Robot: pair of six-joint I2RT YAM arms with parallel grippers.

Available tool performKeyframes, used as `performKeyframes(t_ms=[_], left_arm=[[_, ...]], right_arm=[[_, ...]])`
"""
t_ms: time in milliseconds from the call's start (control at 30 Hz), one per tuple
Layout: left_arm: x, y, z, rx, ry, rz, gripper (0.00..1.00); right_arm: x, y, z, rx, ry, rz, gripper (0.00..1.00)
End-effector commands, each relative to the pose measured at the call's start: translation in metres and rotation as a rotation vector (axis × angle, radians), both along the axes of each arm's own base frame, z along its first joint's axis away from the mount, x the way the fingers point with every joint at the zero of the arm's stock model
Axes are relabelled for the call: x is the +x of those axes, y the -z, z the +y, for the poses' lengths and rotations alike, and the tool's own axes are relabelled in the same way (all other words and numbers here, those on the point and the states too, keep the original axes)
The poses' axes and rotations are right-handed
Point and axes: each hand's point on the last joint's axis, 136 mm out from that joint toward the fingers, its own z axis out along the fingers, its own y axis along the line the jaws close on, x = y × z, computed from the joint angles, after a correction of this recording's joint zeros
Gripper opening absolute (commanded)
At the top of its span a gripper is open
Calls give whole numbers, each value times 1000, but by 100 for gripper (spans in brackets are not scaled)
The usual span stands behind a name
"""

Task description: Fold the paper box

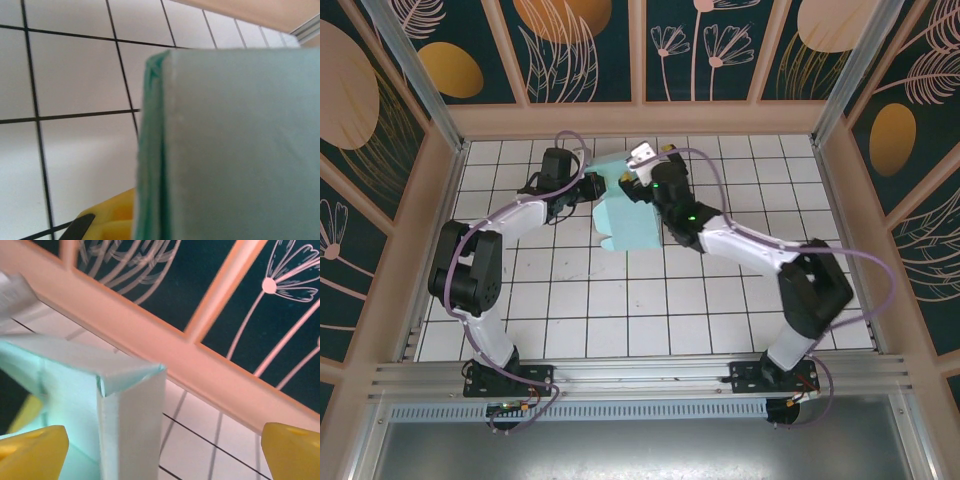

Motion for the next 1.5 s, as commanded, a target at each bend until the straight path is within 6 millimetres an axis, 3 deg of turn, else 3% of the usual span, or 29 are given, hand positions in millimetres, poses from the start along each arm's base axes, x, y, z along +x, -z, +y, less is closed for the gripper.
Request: performKeyframes(t_ms=[0,133,167,267,467,567,633,700,800,900,1033,1067,1267,1367,1467], left_arm=[[1,-8,12,154,37,-40,0],[-6,2,15,271,128,4,0],[-9,9,20,317,142,43,0],[-16,31,38,456,150,148,0],[-30,65,65,623,149,302,1],[-33,75,66,646,160,342,17],[-29,71,67,649,142,334,28],[-20,53,58,593,125,262,44],[-12,16,43,484,109,130,65],[-8,-26,37,389,64,-16,78],[-9,-71,52,300,-77,-182,95],[-10,-75,59,292,-116,-201,97],[-25,-79,91,281,-269,-258,99],[-32,-67,95,282,-288,-248,99],[-31,-46,98,284,-304,-203,99]], right_arm=[[-38,-44,2,329,-275,75,99],[-45,-55,-33,479,-291,88,98],[-37,-53,-49,489,-248,92,97],[-27,-37,-67,478,-164,134,96],[-20,-6,-68,449,-122,210,95],[-16,-1,-69,436,-111,218,95],[-14,3,-68,423,-103,227,95],[-11,8,-66,407,-99,242,95],[-5,20,-62,377,-92,280,94],[0,34,-52,343,-96,316,94],[7,55,-29,273,-116,348,94],[11,60,-26,252,-115,353,94],[12,100,37,51,-201,401,94],[34,113,43,43,-113,441,89],[54,122,31,127,-2,527,84]])
